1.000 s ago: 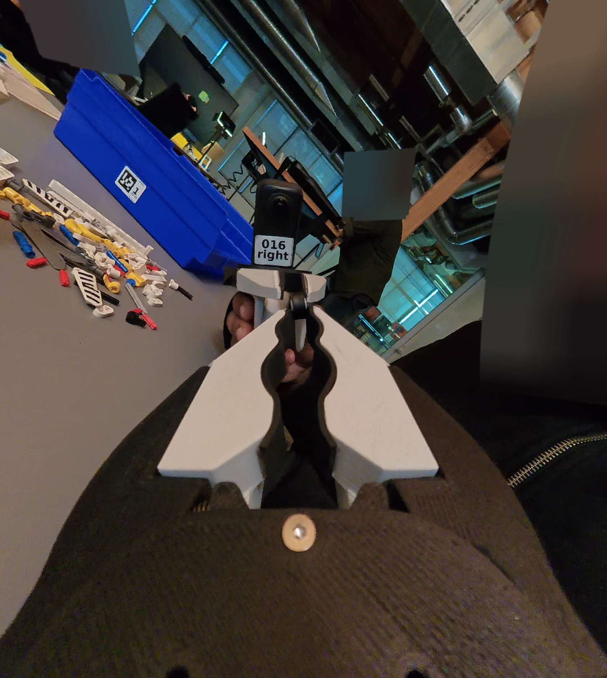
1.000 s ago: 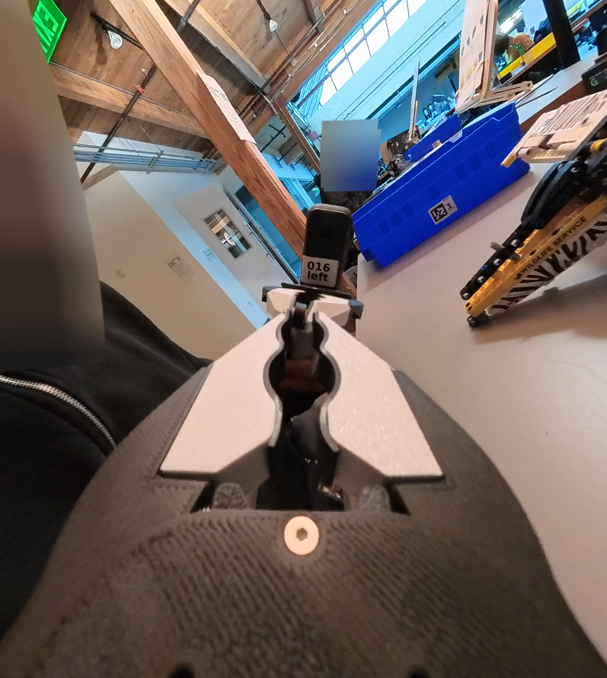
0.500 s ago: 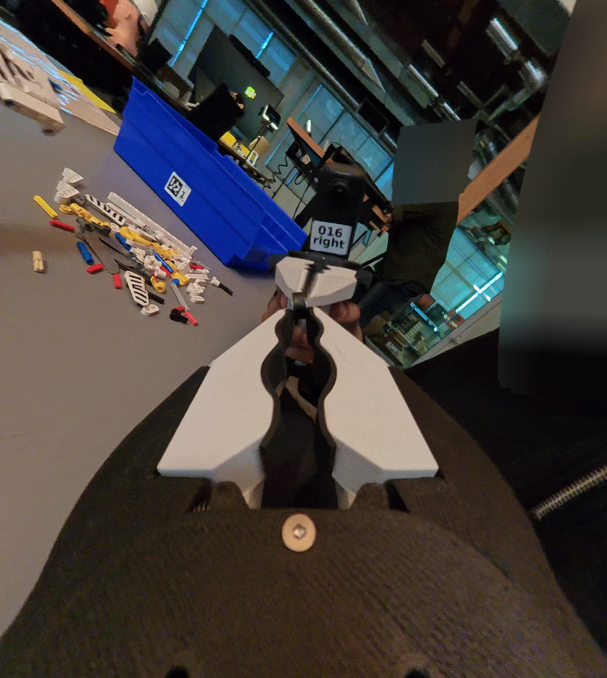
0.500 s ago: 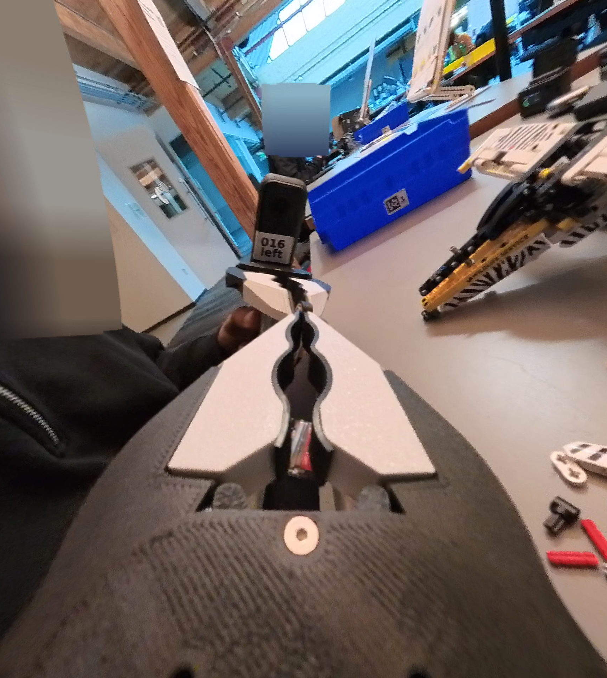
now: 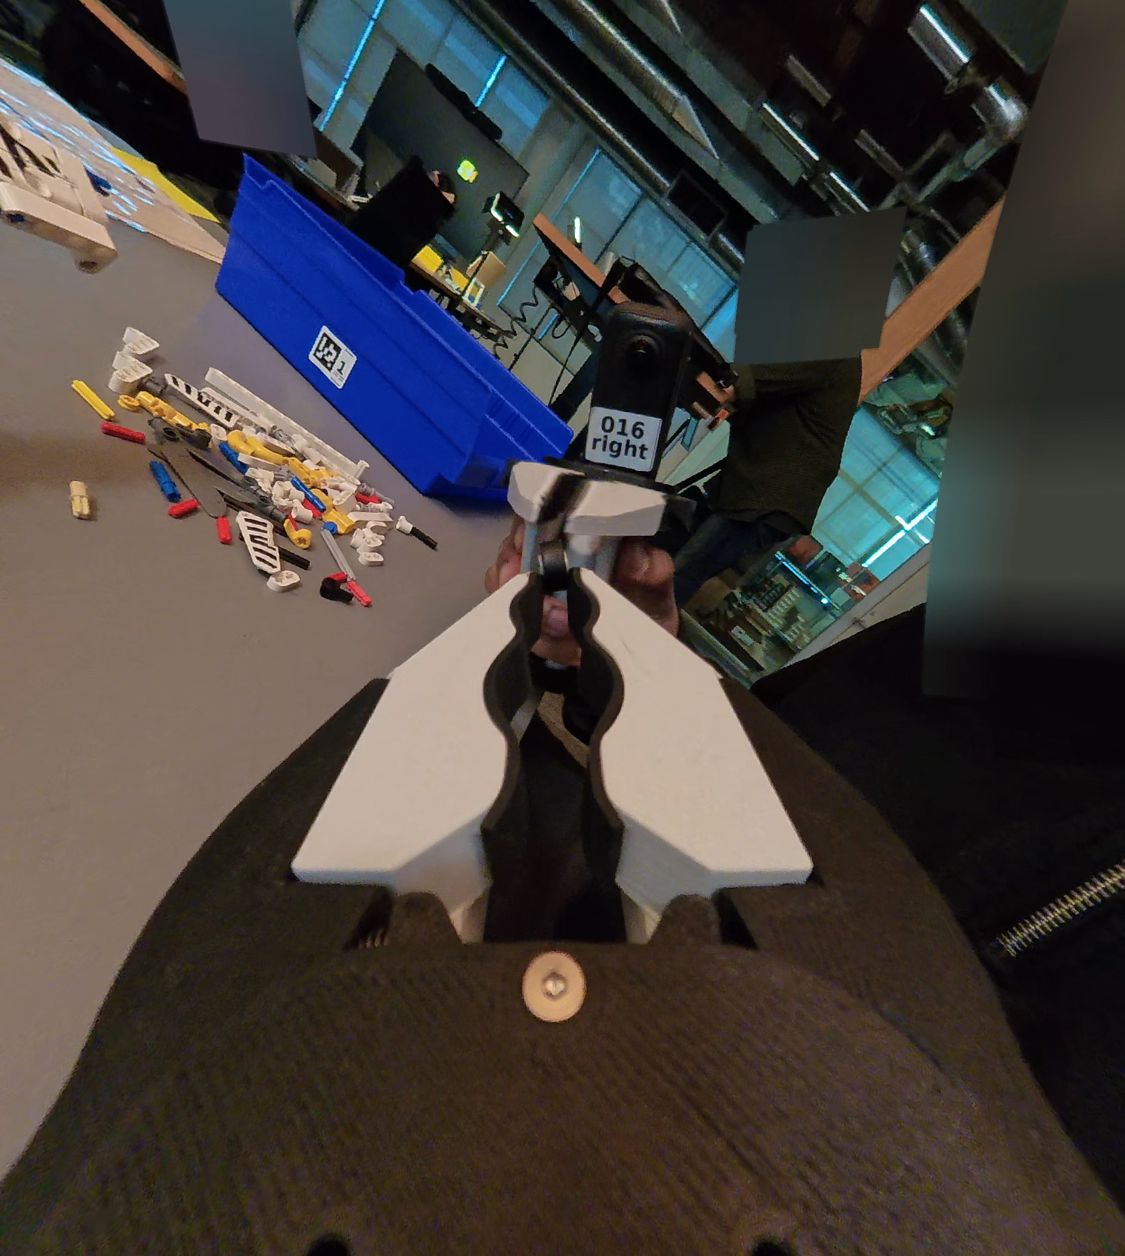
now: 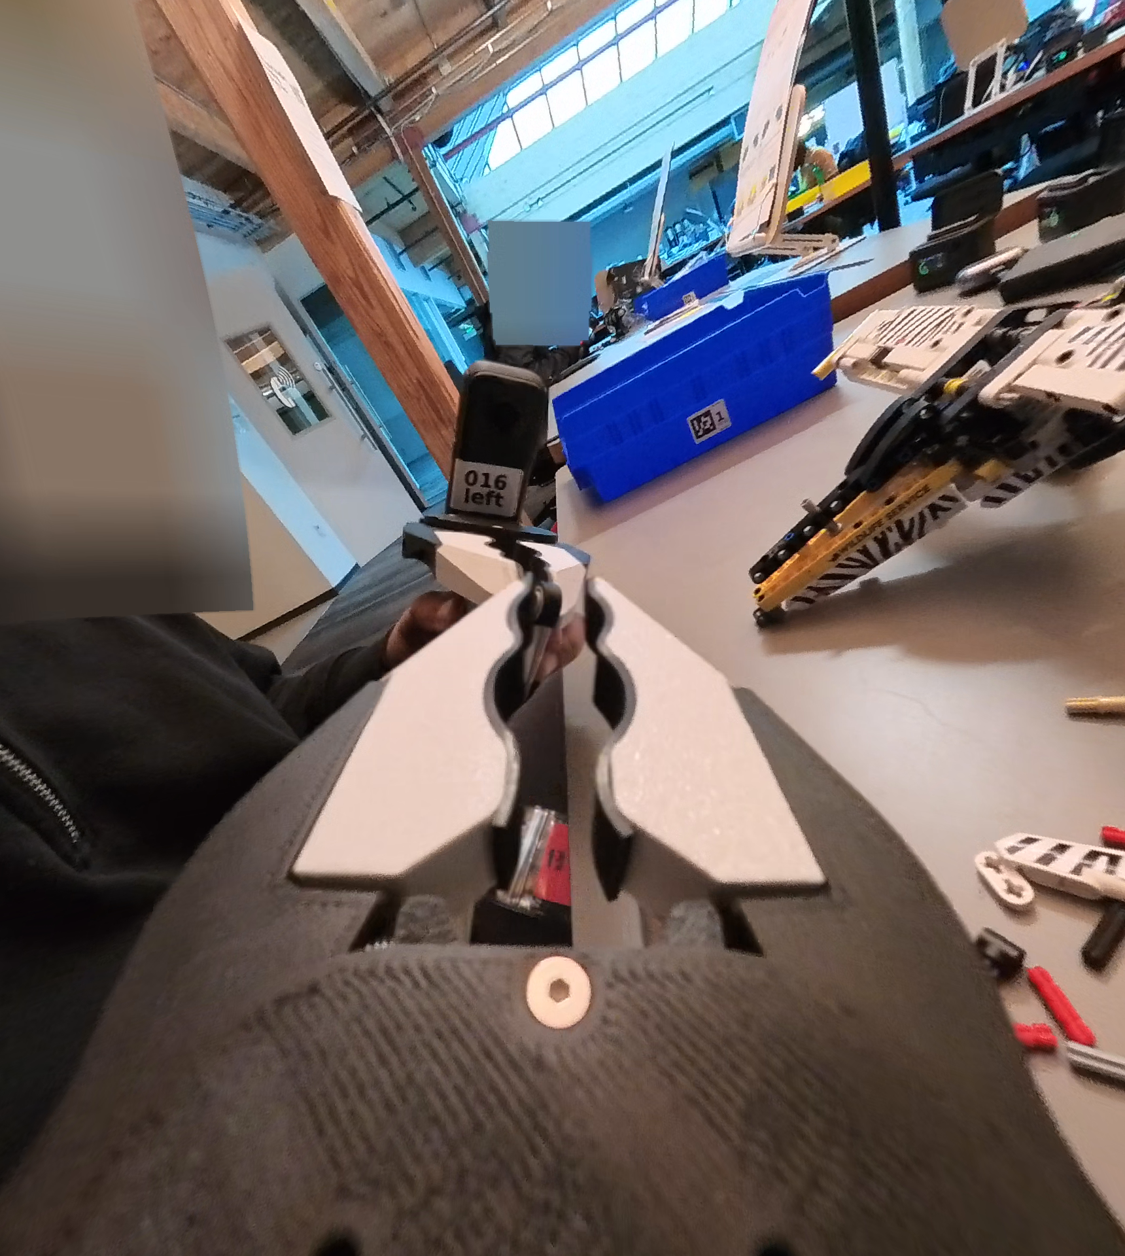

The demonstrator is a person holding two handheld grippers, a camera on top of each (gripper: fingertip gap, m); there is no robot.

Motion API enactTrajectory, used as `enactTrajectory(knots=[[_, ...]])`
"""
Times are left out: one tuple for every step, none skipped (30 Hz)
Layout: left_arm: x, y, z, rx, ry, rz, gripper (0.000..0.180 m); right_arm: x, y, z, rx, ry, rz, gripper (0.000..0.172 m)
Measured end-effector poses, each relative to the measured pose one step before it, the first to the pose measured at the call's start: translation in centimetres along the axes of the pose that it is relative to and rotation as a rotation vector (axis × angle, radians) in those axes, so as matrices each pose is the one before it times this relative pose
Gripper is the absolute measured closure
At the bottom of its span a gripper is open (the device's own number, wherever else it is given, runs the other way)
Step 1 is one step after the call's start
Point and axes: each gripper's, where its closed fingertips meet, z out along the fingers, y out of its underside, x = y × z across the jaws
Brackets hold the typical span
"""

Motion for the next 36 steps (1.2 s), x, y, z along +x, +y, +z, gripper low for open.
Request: enactTrajectory(knots=[[-0.060, 0.039, -0.017, -0.0027, -0.0086, 0.0095, 0.177, -0.001, -0.061, -0.072, -0.0011, -0.0019, 0.0009, 0.153], [0.021, 0.098, 0.020, -0.0078, -0.0040, 0.0107, 0.176, -0.045, 0.037, -0.009, -0.0062, -0.0027, -0.0036, 0.148], [0.001, 0.099, 0.040, -0.0095, -0.0059, 0.0127, 0.177, -0.081, 0.166, 0.068, -0.0123, -0.0026, -0.0088, 0.144], [0.048, 0.065, 0.041, -0.0071, -0.0049, 0.0183, 0.177, -0.110, 0.282, 0.116, -0.0190, -0.0029, -0.0109, 0.143], [0.123, 0.021, 0.028, -0.0051, -0.0006, 0.0189, 0.177, -0.134, 0.367, 0.156, -0.0236, -0.0040, -0.0107, 0.145], [0.049, -0.001, 0.017, -0.0038, -0.0043, 0.0125, 0.176, -0.097, 0.348, 0.163, -0.0229, -0.0013, -0.0105, 0.149], [0.006, -0.021, -0.005, -0.0026, -0.0048, 0.0077, 0.176, -0.040, 0.208, 0.109, -0.0127, 0.0030, -0.0127, 0.152], [0.004, 0.013, -0.006, -0.0031, -0.0034, 0.0065, 0.176, -0.066, -0.029, 0.034, 0.0030, 0.0009, -0.0112, 0.156], [-0.029, -0.007, -0.054, -0.0023, -0.0036, 0.0068, 0.177, -0.076, -0.149, -0.034, 0.0106, -0.0018, -0.0066, 0.163], [0.103, 0.016, -0.035, -0.0034, 0.0055, 0.0078, 0.177, -0.112, -0.167, -0.086, 0.0114, -0.0068, -0.0052, 0.168], [0.179, 0.003, -0.036, -0.0017, 0.0085, 0.0103, 0.177, -0.223, -0.157, -0.081, 0.0099, -0.0149, -0.0028, 0.169], [0.248, -0.024, -0.027, 0.0003, 0.0104, 0.0182, 0.177, -0.269, -0.109, -0.054, 0.0060, -0.0195, 0.0001, 0.169], [0.268, -0.034, -0.017, -0.0006, 0.0065, 0.0250, 0.177, -0.314, -0.069, -0.027, 0.0040, -0.0205, -0.0033, 0.168], [0.241, -0.045, -0.005, -0.0014, -0.0006, 0.0346, 0.177, -0.357, -0.074, -0.024, 0.0042, -0.0208, -0.0123, 0.168], [0.183, -0.061, -0.009, -0.0012, -0.0101, 0.0472, 0.177, -0.330, -0.073, -0.017, 0.0039, -0.0149, -0.0201, 0.166], [0.055, -0.040, 0.002, -0.0035, -0.0233, 0.0570, 0.177, -0.211, -0.078, -0.005, 0.0026, -0.0043, -0.0255, 0.164], [-0.110, 0.014, -0.003, -0.0071, -0.0372, 0.0644, 0.177, -0.193, -0.065, -0.011, 0.0014, 0.0000, -0.0315, 0.163], [-0.161, 0.064, -0.004, -0.0100, -0.0416, 0.0719, 0.176, -0.146, -0.054, 0.006, -0.0003, 0.0048, -0.0333, 0.162], [-0.154, 0.114, 0.011, -0.0123, -0.0410, 0.0742, 0.176, 0.037, -0.011, 0.004, -0.0044, 0.0143, -0.0282, 0.162], [-0.104, 0.137, 0.025, -0.0130, -0.0353, 0.0707, 0.175, 0.143, 0.018, -0.005, -0.0068, 0.0192, -0.0238, 0.161], [0.028, 0.134, 0.053, -0.0111, -0.0229, 0.0614, 0.175, 0.116, 0.017, -0.014, -0.0048, 0.0162, -0.0208, 0.161], [0.052, 0.085, 0.053, -0.0087, -0.0153, 0.0431, 0.175, 0.099, 0.037, -0.010, -0.0046, 0.0121, -0.0151, 0.162], [0.005, 0.007, 0.025, -0.0026, -0.0131, 0.0261, 0.175, 0.100, 0.080, -0.017, -0.0075, 0.0090, -0.0092, 0.162], [0.028, -0.108, 0.008, 0.0067, -0.0059, 0.0124, 0.175, 0.012, 0.102, -0.024, -0.0079, 0.0018, -0.0078, 0.161], [0.040, -0.158, -0.028, 0.0109, -0.0013, 0.0038, 0.176, -0.028, 0.070, -0.038, -0.0056, -0.0005, -0.0073, 0.161], [-0.020, -0.124, -0.053, 0.0086, -0.0017, 0.0014, 0.176, 0.004, 0.052, -0.063, -0.0045, 0.0014, -0.0062, 0.160], [-0.030, -0.051, -0.056, 0.0040, -0.0019, 0.0020, 0.176, -0.021, 0.033, -0.053, -0.0032, -0.0003, -0.0059, 0.159], [-0.063, 0.007, -0.051, -0.0004, -0.0037, 0.0036, 0.176, -0.075, -0.015, -0.054, 0.0005, -0.0028, -0.0067, 0.159], [-0.073, 0.023, -0.045, -0.0016, -0.0041, 0.0038, 0.176, -0.097, -0.081, -0.046, 0.0034, -0.0019, -0.0086, 0.158], [-0.028, -0.014, -0.039, 0.0004, -0.0021, 0.0026, 0.176, -0.069, -0.102, -0.029, 0.0050, 0.0011, -0.0107, 0.158], [0.007, -0.031, -0.044, 0.0016, -0.0002, 0.0015, 0.176, -0.075, -0.092, -0.001, 0.0043, 0.0010, -0.0120, 0.158], [0.022, -0.033, -0.022, 0.0023, 0.0001, 0.0018, 0.176, -0.120, -0.074, 0.013, 0.0025, -0.0008, -0.0144, 0.158], [0.023, -0.008, -0.006, 0.0004, -0.0001, 0.0027, 0.176, -0.130, -0.044, 0.038, 0.0004, 0.0006, -0.0175, 0.158], [0.086, 0.041, 0.017, -0.0026, 0.0039, 0.0032, 0.176, -0.123, 0.014, 0.053, -0.0031, 0.0030, -0.0213, 0.157], [0.098, 0.062, 0.040, -0.0036, 0.0037, 0.0027, 0.176, -0.081, 0.094, 0.075, -0.0085, 0.0055, -0.0234, 0.157], [0.117, 0.035, 0.033, -0.0016, 0.0050, 0.0018, 0.176, -0.053, 0.173, 0.097, -0.0142, 0.0084, -0.0243, 0.157]])
